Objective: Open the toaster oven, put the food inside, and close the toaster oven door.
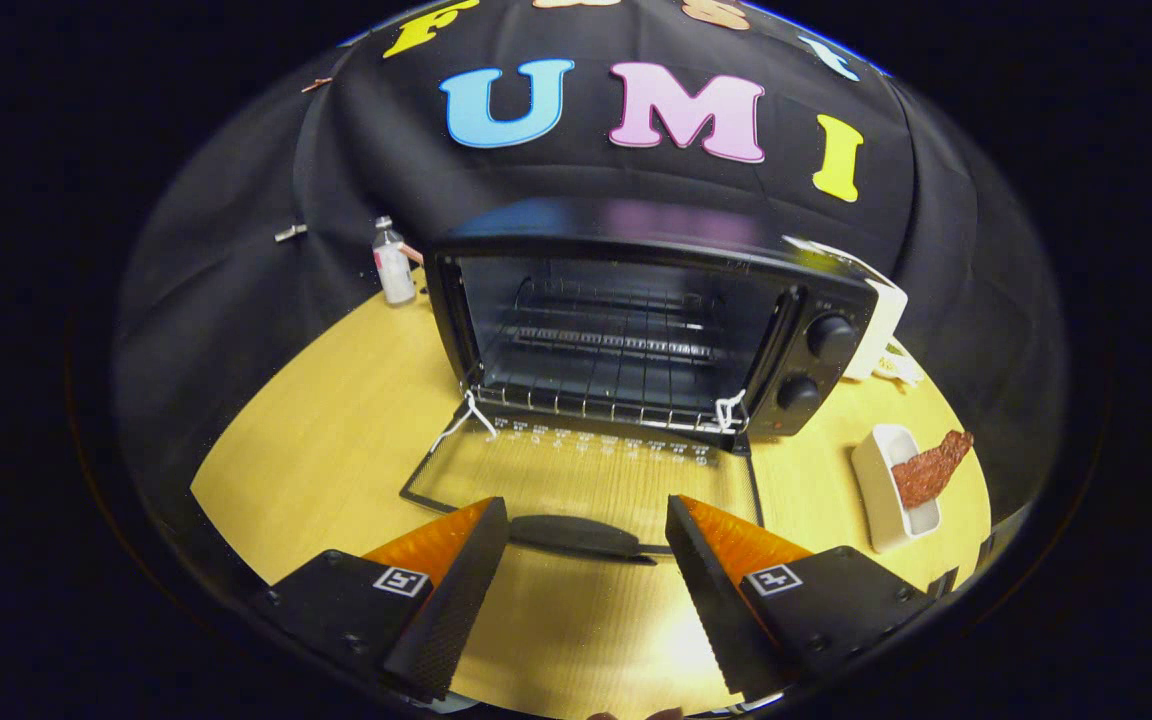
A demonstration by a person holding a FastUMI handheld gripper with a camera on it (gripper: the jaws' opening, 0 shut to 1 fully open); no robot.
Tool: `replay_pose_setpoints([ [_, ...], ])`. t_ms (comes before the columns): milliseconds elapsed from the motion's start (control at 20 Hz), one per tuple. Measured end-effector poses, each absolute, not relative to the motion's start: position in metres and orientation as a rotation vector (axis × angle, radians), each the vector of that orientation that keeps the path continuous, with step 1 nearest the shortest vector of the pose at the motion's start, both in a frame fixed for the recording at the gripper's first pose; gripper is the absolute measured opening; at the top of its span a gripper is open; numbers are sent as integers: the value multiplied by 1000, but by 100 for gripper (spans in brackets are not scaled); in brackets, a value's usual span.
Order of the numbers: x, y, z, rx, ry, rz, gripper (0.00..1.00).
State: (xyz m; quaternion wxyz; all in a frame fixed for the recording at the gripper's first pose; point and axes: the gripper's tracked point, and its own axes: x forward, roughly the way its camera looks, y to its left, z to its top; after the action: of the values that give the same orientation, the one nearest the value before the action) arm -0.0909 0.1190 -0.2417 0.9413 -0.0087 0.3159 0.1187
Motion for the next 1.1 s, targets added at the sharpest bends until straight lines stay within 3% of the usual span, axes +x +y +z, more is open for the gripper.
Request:
replay_pose_setpoints([
  [550, -77, 3, -146, 80, 475, 284, 98],
  [1100, -47, -189, -186, 236, 529, 134, 98],
])
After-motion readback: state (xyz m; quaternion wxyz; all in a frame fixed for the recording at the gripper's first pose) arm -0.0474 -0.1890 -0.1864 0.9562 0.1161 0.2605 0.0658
